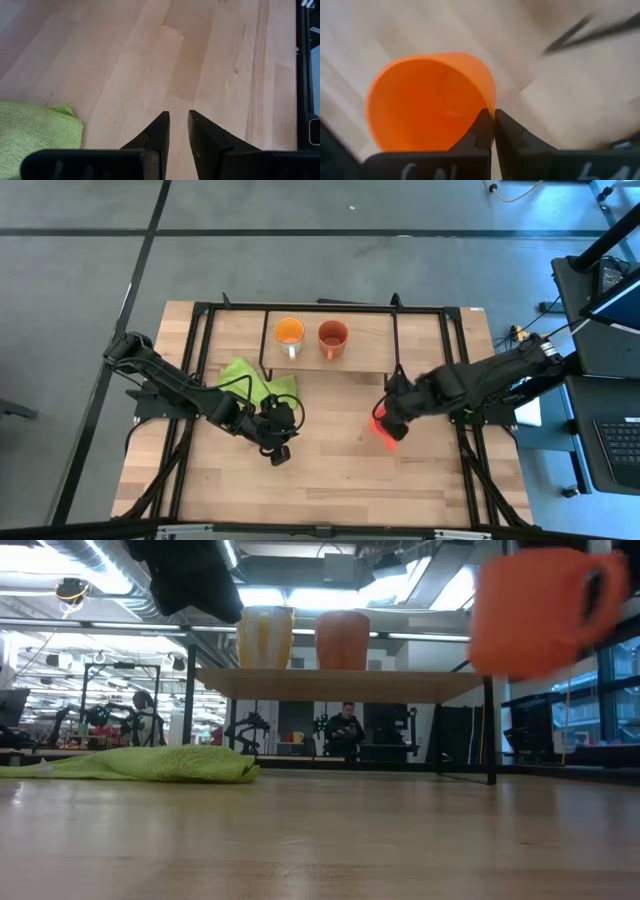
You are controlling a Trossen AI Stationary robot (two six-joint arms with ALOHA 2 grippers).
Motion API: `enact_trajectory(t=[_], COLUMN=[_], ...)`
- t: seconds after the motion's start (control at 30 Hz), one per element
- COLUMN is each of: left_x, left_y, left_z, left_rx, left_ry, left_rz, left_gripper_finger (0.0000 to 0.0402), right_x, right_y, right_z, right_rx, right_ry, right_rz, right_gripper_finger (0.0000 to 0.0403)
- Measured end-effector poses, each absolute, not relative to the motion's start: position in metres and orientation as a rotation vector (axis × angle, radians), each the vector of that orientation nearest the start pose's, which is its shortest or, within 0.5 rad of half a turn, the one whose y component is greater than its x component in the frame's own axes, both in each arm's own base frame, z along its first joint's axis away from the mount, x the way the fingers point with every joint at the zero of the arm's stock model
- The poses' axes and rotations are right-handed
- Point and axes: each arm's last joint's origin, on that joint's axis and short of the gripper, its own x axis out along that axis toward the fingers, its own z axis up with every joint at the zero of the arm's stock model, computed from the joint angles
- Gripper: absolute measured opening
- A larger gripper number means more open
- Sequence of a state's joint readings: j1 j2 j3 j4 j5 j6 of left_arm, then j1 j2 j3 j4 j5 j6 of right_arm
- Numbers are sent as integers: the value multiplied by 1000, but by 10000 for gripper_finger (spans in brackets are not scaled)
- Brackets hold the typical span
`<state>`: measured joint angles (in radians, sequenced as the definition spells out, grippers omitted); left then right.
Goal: Stack small to large cups/mugs on shelf
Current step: Put the orange mug on the shelf
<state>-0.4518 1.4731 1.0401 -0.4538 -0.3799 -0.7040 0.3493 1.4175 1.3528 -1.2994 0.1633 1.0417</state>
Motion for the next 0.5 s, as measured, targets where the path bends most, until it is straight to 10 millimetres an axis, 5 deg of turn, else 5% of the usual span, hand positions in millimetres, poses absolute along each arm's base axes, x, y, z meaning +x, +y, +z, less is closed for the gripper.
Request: enact_trajectory(t=[0.23,0.5], left_x=[279,282], left_y=[-119,-120], left_z=[246,248], left_rx=[-320,-335], left_ry=[760,730], left_rz=[221,210], left_gripper_finger=[64,64], right_x=[237,266], right_y=[49,-23], right_z=[376,396], right_rx=[246,181], right_ry=[1172,1214], right_rz=[-574,-545], right_gripper_finger=[6,7])
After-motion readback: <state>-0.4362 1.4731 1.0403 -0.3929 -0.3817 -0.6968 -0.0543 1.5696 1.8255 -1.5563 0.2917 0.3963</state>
